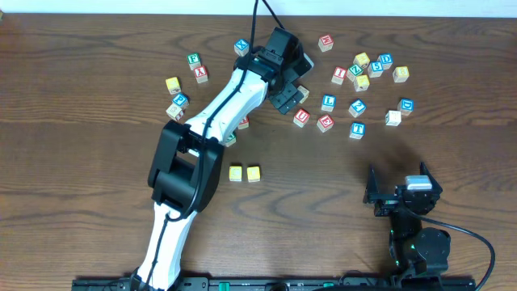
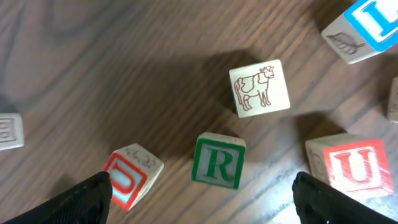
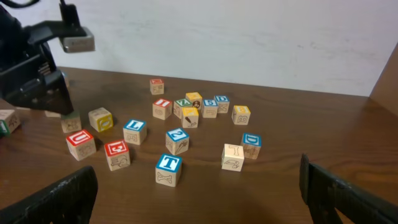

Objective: Spell out CORL

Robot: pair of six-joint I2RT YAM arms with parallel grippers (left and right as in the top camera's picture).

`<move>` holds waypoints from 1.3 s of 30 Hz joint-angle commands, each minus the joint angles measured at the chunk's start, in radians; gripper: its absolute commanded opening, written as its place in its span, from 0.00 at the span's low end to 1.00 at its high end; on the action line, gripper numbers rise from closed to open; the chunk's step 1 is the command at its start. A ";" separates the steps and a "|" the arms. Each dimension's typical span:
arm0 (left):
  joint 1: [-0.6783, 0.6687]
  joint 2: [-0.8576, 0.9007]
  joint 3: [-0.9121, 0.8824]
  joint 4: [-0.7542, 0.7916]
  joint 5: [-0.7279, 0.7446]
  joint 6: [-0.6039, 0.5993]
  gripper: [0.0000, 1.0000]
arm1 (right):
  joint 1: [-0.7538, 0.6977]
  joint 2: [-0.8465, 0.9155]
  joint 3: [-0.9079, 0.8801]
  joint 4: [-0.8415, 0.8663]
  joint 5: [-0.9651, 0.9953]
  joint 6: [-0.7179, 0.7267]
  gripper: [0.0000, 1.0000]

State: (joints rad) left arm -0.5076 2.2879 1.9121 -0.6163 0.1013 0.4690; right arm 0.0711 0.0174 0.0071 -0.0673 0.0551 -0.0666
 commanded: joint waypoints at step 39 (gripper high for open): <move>-0.005 0.028 0.024 0.016 -0.067 0.028 0.91 | -0.006 -0.005 -0.002 -0.004 -0.002 -0.002 0.99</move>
State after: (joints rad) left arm -0.5072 2.3543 1.9137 -0.5941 0.0471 0.4980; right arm 0.0711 0.0174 0.0071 -0.0673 0.0555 -0.0669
